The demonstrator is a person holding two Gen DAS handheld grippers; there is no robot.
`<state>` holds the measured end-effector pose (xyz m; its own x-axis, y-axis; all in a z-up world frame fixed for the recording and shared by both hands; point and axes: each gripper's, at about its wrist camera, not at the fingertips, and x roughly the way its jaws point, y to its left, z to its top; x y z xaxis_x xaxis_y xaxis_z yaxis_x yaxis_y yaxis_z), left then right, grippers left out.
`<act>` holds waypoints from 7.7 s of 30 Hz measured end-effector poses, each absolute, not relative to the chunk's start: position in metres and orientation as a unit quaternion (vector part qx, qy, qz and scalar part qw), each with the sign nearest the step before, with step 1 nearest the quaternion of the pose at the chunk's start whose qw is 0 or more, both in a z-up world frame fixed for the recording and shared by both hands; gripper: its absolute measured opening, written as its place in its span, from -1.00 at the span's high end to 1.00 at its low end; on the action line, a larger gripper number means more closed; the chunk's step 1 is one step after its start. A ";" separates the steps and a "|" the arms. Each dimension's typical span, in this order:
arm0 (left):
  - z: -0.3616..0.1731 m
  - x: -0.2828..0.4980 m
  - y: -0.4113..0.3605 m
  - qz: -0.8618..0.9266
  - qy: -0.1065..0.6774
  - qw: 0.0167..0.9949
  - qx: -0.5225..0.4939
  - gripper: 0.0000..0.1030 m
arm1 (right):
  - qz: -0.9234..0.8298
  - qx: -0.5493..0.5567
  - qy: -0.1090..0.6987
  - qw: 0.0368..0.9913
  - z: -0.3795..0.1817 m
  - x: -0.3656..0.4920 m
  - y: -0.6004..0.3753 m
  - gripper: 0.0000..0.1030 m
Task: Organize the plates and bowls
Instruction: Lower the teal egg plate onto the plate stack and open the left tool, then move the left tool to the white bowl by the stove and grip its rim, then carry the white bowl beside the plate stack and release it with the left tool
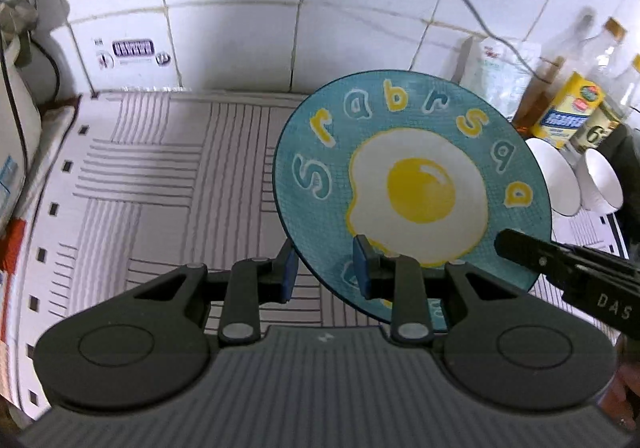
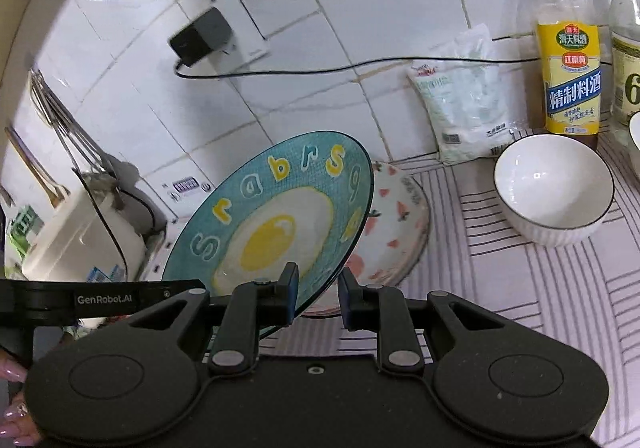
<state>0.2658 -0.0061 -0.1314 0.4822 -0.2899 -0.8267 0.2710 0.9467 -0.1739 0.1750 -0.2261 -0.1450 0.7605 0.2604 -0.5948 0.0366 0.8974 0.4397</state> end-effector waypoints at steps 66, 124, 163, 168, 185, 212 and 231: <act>-0.168 0.329 -0.076 -0.042 0.595 0.801 0.048 0.49 | 0.067 0.035 0.430 0.899 -0.182 0.244 -0.230 0.15; -0.072 0.103 -0.293 -0.293 0.481 0.807 0.179 -0.91 | -0.188 0.048 0.279 0.941 -0.155 -0.088 -0.377 -0.93; -0.176 0.112 -0.374 -0.362 0.560 0.740 0.084 0.69 | -0.116 0.113 0.335 0.928 -0.222 -0.041 -0.427 -0.95; -0.162 0.117 -0.354 -0.346 0.555 0.753 0.076 0.69 | -0.093 0.096 0.328 0.935 -0.209 -0.035 -0.416 -0.95; -0.150 0.135 -0.210 -0.218 0.559 0.800 0.007 0.69 | 0.070 0.018 0.308 0.949 -0.183 0.022 -0.324 -0.95; -0.192 0.176 -0.091 -0.061 0.568 0.820 -0.024 0.68 | 0.207 -0.034 0.321 0.924 -0.219 0.105 -0.199 -0.95; -0.173 0.164 -0.106 -0.018 0.588 0.809 0.013 0.08 | 0.191 -0.065 0.340 0.919 -0.205 0.090 -0.212 -0.96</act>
<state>0.1638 -0.1058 -0.1728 0.3084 -0.0137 -0.9512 0.0442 0.9990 -0.0001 0.0900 -0.2120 -0.2055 0.6958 0.3061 -0.6497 -0.3941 0.9190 0.0108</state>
